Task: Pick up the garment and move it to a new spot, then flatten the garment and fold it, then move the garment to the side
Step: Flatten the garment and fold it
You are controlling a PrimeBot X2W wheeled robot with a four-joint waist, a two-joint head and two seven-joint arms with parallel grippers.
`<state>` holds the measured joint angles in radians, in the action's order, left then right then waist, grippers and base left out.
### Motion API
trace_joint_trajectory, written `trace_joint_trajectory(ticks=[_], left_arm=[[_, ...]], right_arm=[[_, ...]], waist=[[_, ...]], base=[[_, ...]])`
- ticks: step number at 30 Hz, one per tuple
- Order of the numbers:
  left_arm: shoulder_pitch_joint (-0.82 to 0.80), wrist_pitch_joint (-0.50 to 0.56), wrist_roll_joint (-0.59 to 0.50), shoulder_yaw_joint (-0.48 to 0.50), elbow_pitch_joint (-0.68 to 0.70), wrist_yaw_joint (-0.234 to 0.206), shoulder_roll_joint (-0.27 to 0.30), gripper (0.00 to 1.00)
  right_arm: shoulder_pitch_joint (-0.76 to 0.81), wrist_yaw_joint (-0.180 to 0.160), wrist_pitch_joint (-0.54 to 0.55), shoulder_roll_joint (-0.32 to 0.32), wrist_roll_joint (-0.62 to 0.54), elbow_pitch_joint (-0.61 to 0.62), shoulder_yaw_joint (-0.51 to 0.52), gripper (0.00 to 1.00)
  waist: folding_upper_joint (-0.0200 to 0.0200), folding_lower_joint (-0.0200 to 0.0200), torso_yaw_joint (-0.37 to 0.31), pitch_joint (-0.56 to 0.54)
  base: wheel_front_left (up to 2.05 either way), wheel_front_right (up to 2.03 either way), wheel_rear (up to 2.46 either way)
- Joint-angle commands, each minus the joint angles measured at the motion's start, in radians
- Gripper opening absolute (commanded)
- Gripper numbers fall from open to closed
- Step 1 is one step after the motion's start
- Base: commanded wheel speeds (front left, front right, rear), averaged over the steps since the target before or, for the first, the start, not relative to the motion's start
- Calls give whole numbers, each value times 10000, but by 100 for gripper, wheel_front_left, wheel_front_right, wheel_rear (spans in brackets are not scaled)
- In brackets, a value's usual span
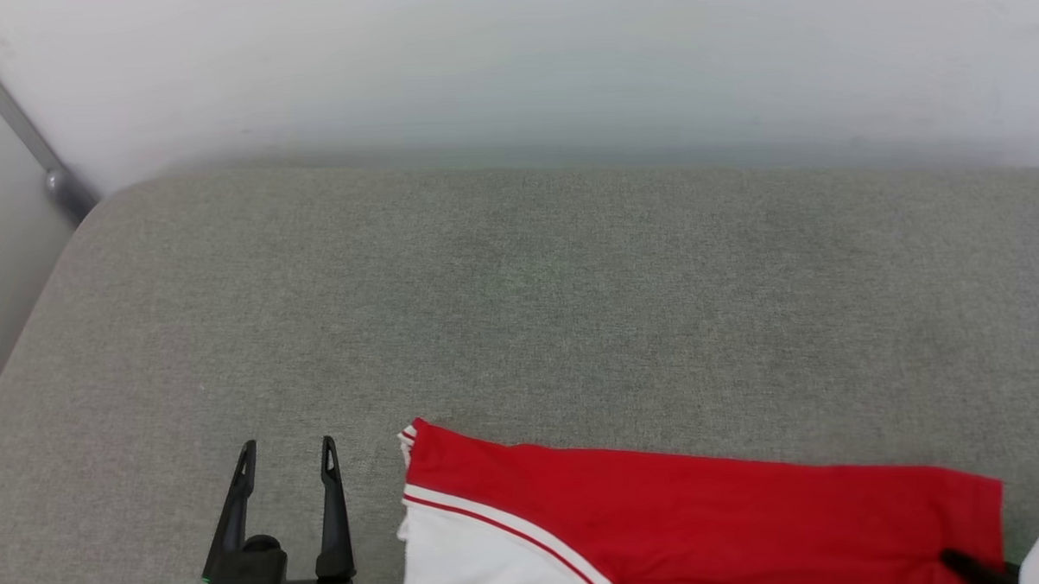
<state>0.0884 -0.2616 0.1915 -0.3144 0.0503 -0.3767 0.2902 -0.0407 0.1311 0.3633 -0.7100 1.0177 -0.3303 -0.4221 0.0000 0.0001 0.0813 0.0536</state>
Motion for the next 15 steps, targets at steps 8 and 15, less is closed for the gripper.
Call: trace_joint_trajectory(ticks=[8, 15], left_arm=[[677, -44, -535, 783, 96, 999, -650, 100], [926, -43, -886, 1178, 68, 1746, -1038, 100]], right_arm=[[223, -9, 253, -1182, 226, -264, 843, 0], [378, -8, 792, -2040, 45, -856, 1487, 0]], waist=[[0, -1, -39, -237], [0, -1, -52, -339]], base=[[0, 0, 0], [0, 0, 0]])
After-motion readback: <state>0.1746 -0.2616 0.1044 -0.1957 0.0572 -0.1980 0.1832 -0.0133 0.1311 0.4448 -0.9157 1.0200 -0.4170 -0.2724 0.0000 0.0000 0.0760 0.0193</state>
